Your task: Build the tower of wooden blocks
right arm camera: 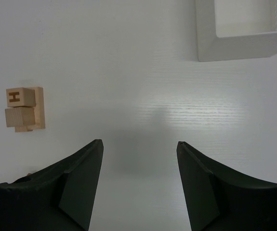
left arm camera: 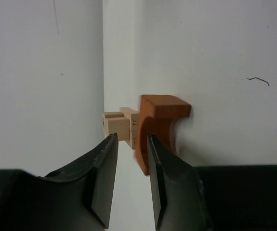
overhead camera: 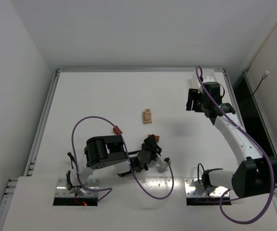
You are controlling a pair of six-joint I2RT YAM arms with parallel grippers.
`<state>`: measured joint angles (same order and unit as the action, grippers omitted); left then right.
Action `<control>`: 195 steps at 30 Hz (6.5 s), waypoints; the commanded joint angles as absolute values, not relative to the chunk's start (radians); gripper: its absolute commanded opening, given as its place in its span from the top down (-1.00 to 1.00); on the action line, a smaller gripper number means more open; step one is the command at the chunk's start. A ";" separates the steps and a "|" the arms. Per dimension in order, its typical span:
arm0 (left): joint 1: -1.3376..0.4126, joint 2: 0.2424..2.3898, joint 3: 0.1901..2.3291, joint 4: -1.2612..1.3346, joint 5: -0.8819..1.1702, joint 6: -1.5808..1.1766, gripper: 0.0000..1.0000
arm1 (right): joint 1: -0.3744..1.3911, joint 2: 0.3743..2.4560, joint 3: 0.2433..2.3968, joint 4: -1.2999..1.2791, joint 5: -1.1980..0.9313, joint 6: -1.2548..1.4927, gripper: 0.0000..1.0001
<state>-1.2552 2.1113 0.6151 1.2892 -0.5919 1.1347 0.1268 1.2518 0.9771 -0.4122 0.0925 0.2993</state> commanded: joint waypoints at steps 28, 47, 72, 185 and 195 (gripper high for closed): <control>-1.339 1.666 0.512 0.884 -0.750 0.738 0.31 | 0.117 1.259 1.006 -0.370 -0.023 0.305 -0.19; -1.137 1.186 1.029 -0.322 -0.651 -0.054 0.05 | 0.304 1.390 1.107 -0.344 -0.235 0.166 -0.21; -0.143 1.402 1.514 -0.701 -0.206 -0.279 -0.10 | 0.535 1.664 1.145 -0.569 -0.354 -0.207 0.26; -0.003 1.536 1.485 -0.672 -0.035 -0.232 -0.10 | 0.672 1.695 1.060 -0.417 0.113 -0.232 1.00; -0.034 1.494 1.457 -0.650 -0.066 -0.259 -0.10 | 0.821 1.493 0.775 -0.045 0.763 -0.277 1.00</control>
<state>-0.0223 1.5387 1.4590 -0.6796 -0.0551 -0.2417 0.7845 1.4948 0.8280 -0.2325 0.4938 -0.2443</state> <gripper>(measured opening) 0.547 0.153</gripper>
